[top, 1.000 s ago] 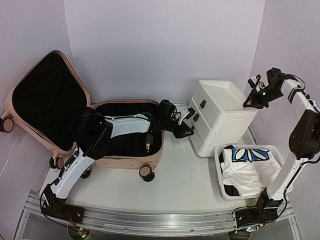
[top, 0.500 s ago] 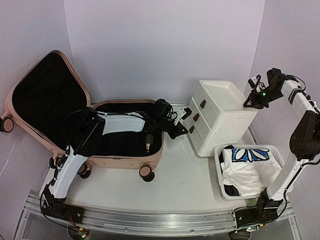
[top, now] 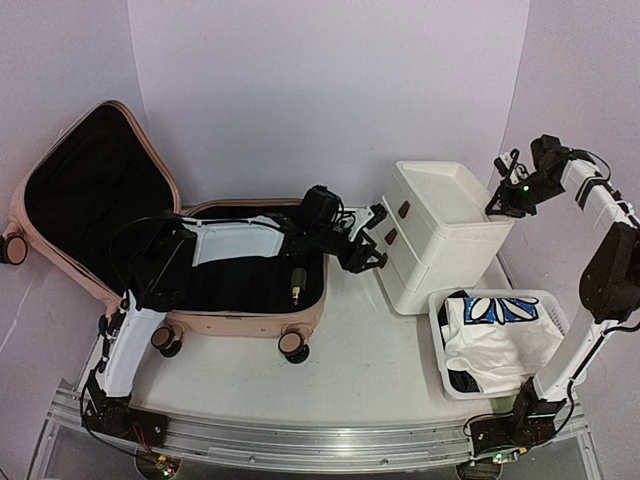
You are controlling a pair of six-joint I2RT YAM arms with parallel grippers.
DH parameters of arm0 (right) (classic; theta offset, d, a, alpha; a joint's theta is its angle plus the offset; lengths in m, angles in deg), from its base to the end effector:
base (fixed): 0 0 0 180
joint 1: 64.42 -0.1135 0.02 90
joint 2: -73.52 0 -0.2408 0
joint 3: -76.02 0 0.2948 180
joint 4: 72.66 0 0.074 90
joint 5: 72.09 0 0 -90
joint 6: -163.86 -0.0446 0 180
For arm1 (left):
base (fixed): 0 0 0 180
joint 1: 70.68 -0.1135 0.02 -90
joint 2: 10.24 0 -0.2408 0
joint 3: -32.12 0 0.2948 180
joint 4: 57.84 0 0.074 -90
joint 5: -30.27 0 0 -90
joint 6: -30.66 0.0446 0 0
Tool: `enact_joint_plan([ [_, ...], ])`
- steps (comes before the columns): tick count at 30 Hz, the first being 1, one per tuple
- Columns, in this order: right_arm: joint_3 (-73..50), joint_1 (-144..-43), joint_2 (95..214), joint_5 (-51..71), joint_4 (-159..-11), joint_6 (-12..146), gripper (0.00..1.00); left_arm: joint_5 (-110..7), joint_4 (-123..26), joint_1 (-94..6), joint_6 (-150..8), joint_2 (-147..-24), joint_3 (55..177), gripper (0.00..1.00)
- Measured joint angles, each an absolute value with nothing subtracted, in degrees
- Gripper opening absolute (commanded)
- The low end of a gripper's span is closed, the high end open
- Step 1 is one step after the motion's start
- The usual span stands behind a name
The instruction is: Open, take out, and arrange the luggage
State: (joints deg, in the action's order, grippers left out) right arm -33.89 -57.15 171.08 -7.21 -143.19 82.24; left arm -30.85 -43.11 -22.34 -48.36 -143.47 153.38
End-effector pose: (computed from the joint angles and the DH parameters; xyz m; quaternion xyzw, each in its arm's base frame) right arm 0.3991 -0.0318 0.3181 -0.0687 0.9381 0.1708 0.2935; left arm 0.3657 -0.4434 0.1770 0.5217 0.6516 -0.3638 0.4134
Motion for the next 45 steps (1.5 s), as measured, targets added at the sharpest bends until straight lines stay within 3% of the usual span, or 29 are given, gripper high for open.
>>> enact_joint_plan([
  [10, -33.89, -57.13, 171.06, -7.54, -143.19, 82.2, 0.0, -27.75, -41.45, -22.36, -47.7, -153.94, 162.04, 0.67],
  [19, -33.89, -57.11, 171.06, -7.54, -143.19, 82.18, 0.0, -26.63, -39.87, -22.52, -49.45, -156.92, 167.9, 0.61],
  [24, -33.89, -57.02, 171.06, -7.54, -143.25, 81.59, 0.0, -26.92, -39.52, -22.78, -50.52, -158.07, 169.69, 0.67],
  [30, -33.89, -57.04, 171.06, -7.65, -143.19, 82.0, 0.0, -31.59, -38.93, -23.04, -51.85, -158.58, 169.86, 0.67],
  [34, -33.89, -57.04, 171.06, -7.72, -143.19, 82.0, 0.0, -32.34, -39.09, -23.37, -52.6, -158.66, 169.86, 0.6],
  [45, -33.89, -57.0, 171.06, -7.67, -143.17, 81.98, 0.0, -26.35, -38.5, -24.11, -53.97, -162.2, 173.86, 0.2],
])
